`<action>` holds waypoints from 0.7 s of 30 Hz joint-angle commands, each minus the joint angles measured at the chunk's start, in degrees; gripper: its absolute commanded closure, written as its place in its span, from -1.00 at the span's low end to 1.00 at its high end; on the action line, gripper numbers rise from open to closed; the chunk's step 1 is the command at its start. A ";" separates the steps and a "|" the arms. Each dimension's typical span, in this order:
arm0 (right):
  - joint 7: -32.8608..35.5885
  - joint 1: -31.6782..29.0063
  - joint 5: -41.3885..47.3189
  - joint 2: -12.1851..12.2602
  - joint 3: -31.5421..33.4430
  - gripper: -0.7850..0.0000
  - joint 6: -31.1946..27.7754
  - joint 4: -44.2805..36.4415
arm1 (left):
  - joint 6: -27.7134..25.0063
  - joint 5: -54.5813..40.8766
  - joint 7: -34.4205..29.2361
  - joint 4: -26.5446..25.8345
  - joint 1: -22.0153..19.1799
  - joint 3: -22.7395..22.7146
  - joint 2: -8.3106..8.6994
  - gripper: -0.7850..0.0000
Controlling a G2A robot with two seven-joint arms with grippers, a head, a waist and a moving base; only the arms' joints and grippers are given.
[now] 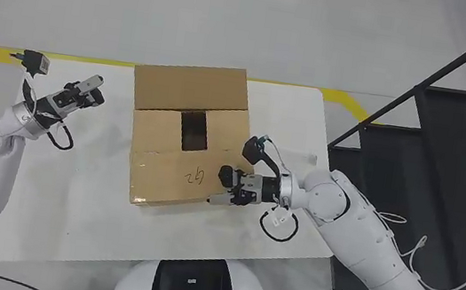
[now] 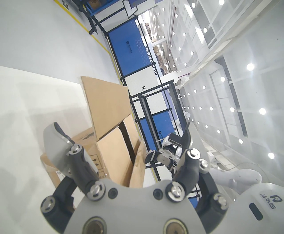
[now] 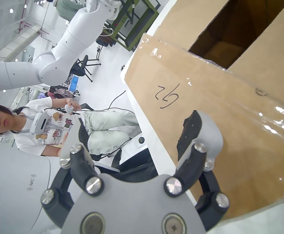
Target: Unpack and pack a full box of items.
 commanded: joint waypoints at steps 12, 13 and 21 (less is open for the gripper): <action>-0.49 -2.03 -0.79 0.70 2.64 -1.00 0.43 -1.47 | -6.73 -0.05 0.06 19.52 -13.92 12.42 -4.96 -1.00; -0.39 -2.19 -0.75 0.77 2.86 -1.00 0.34 -1.54 | -7.41 -0.44 -0.16 20.29 -14.47 13.06 -5.34 -1.00; -0.05 -3.05 -0.51 1.14 4.13 -1.00 0.20 -2.33 | -10.94 -3.31 0.56 25.31 -18.22 17.48 -8.56 -1.00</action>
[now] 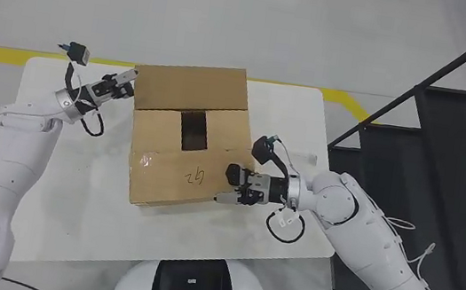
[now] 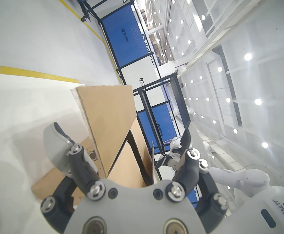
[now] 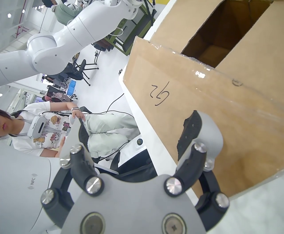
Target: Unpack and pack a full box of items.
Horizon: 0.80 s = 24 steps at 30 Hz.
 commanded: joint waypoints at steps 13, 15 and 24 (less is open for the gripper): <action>0.29 -0.95 -0.12 0.24 0.47 -1.00 -0.05 -0.53 | -0.20 -11.07 -5.54 0.11 -1.10 0.61 -1.81 -1.00; 0.29 -0.82 -0.20 0.21 0.36 -1.00 0.08 -0.45 | 1.08 -11.65 -6.82 -1.84 0.05 0.19 -1.12 -1.00; 0.61 0.39 -1.77 -0.03 -0.53 -1.00 2.00 0.20 | 7.26 -9.39 -13.00 -11.96 5.78 -1.63 2.95 -1.00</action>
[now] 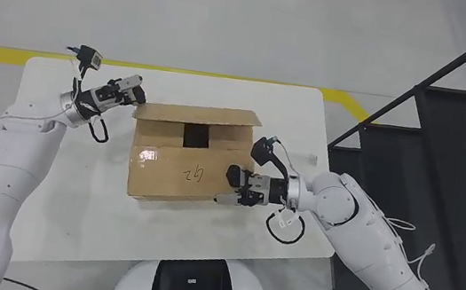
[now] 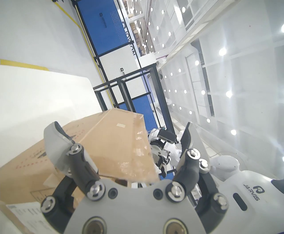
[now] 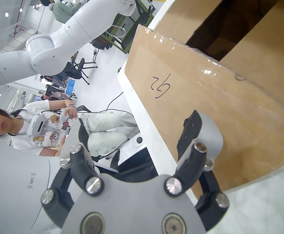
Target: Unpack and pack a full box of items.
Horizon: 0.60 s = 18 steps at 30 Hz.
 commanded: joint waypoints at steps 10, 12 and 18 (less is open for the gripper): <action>-1.62 2.92 -2.64 -1.04 -2.58 -1.00 6.05 1.59 | 5.63 1.47 -5.59 -14.56 6.50 -1.83 4.33 -1.00; -1.89 3.08 -2.77 -1.14 -2.70 -1.00 6.13 1.73 | 6.61 1.61 -6.57 -16.48 7.37 -2.02 4.94 -1.00; -2.10 2.85 -3.37 -1.09 -2.20 -1.00 6.15 1.75 | 9.49 4.37 -9.44 -20.29 9.66 -3.15 6.90 -1.00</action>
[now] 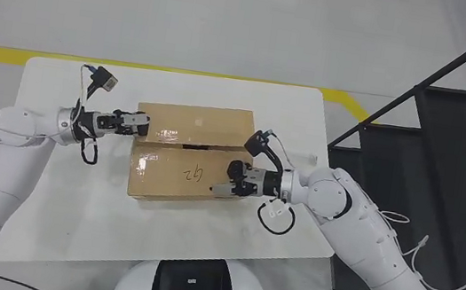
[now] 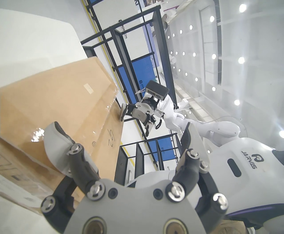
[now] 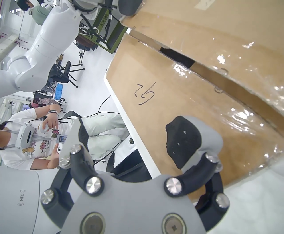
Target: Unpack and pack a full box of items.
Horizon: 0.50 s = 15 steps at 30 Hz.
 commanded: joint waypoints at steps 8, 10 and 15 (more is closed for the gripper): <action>0.34 -0.44 -0.37 0.15 0.94 -1.00 0.40 -1.06 | 2.58 0.03 -2.55 -6.67 5.44 -2.95 2.66 -1.00; 0.30 -0.52 -0.48 0.14 1.01 -1.00 0.50 -1.26 | 3.09 0.04 -3.07 -8.29 6.65 -3.71 3.20 -1.00; 0.05 -0.79 -0.67 0.10 1.04 -1.00 0.73 -1.45 | 2.06 2.34 -2.03 -9.48 8.61 -4.57 4.07 -1.00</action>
